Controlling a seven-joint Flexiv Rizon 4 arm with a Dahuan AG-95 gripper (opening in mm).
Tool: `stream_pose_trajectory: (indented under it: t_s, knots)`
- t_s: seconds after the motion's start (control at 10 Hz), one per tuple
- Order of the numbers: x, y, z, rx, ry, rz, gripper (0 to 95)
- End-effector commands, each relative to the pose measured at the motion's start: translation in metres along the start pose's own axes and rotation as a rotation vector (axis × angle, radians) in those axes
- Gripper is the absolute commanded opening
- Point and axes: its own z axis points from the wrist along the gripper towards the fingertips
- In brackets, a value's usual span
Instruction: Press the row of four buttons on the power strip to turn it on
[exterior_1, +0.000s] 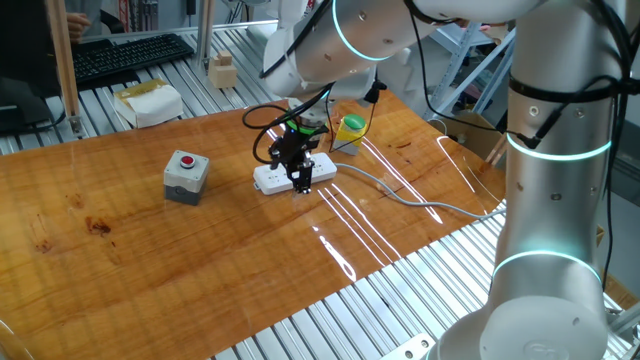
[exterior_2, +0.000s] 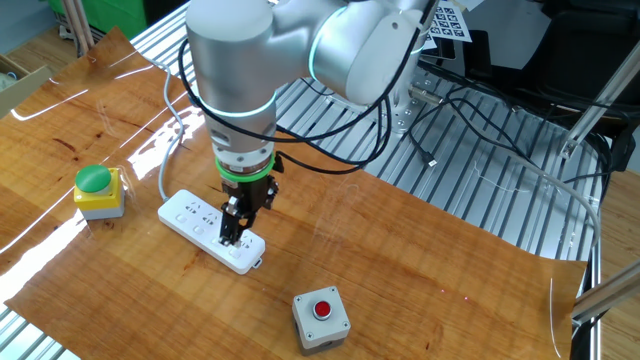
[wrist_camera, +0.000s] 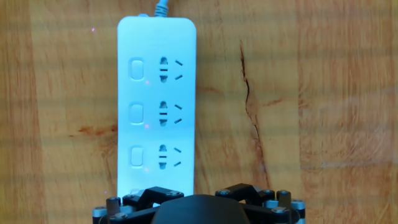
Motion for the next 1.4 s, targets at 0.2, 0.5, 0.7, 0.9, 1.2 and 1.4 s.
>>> stream_pose_trajectory:
  t_s: [0.2, 0.5, 0.7, 0.9, 1.2, 1.4]
  knots:
    - [0.0, 0.004, 0.001, -0.005, 0.0, -0.002, 95.0]
    - [0.003, 0.004, 0.001, -0.007, 0.0, -0.004, 95.0]
    - [0.004, 0.006, 0.001, -0.007, -0.002, -0.005, 95.0]
    - [0.004, 0.007, 0.002, -0.007, -0.001, -0.005, 95.0]
    - [0.005, 0.007, 0.01, -0.006, -0.009, -0.009, 95.0]
    - [0.005, 0.006, 0.016, -0.011, -0.013, -0.017, 95.0]
